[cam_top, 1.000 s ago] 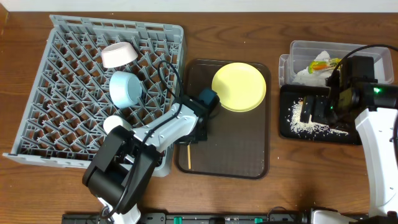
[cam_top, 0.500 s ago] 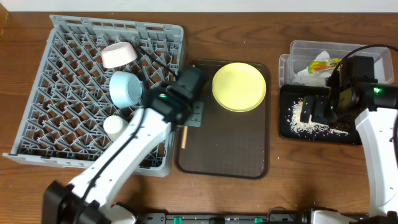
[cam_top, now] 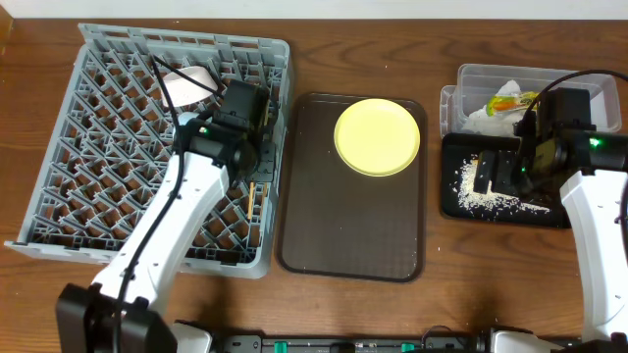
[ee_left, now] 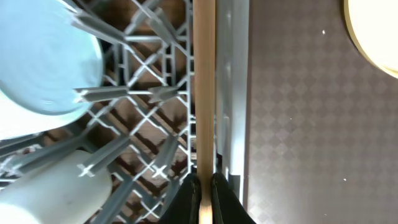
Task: Sort waste into correct bins and load items into the dishwasher
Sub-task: 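Carry the second chopstick to the dish rack and release it, then move the left gripper to the yellow plate and pinch its rim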
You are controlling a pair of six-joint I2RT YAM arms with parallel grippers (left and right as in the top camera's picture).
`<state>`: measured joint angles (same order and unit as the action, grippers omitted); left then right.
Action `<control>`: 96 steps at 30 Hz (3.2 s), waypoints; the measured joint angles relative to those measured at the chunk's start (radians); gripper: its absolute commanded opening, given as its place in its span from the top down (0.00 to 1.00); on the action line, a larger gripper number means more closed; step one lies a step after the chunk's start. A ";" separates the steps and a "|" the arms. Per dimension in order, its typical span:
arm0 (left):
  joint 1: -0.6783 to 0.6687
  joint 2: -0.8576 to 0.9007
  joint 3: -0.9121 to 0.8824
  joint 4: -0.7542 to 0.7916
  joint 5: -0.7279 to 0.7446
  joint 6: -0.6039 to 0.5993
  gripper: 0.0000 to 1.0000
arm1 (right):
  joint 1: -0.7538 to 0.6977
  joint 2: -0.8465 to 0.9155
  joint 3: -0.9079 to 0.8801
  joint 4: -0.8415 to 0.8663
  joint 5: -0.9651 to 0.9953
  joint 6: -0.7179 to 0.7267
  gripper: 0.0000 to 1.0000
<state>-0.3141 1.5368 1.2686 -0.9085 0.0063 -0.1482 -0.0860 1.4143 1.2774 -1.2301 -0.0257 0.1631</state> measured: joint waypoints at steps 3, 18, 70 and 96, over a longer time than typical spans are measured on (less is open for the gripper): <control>0.000 0.037 0.000 0.000 0.020 0.008 0.92 | 0.000 0.000 0.000 0.000 0.000 0.000 0.01; 0.000 0.092 0.000 0.004 0.013 0.026 0.47 | 0.000 0.000 0.000 0.000 0.000 0.000 0.01; -0.404 0.483 0.013 0.546 0.180 0.454 0.57 | 0.000 0.000 0.000 0.005 0.000 0.000 0.01; -0.403 0.459 0.032 0.305 0.347 0.225 0.94 | 0.000 0.000 0.000 0.004 0.000 -0.007 0.01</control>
<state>-0.7174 1.9957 1.3003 -0.6033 0.3531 0.0769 -0.0860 1.4143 1.2774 -1.2259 -0.0257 0.1562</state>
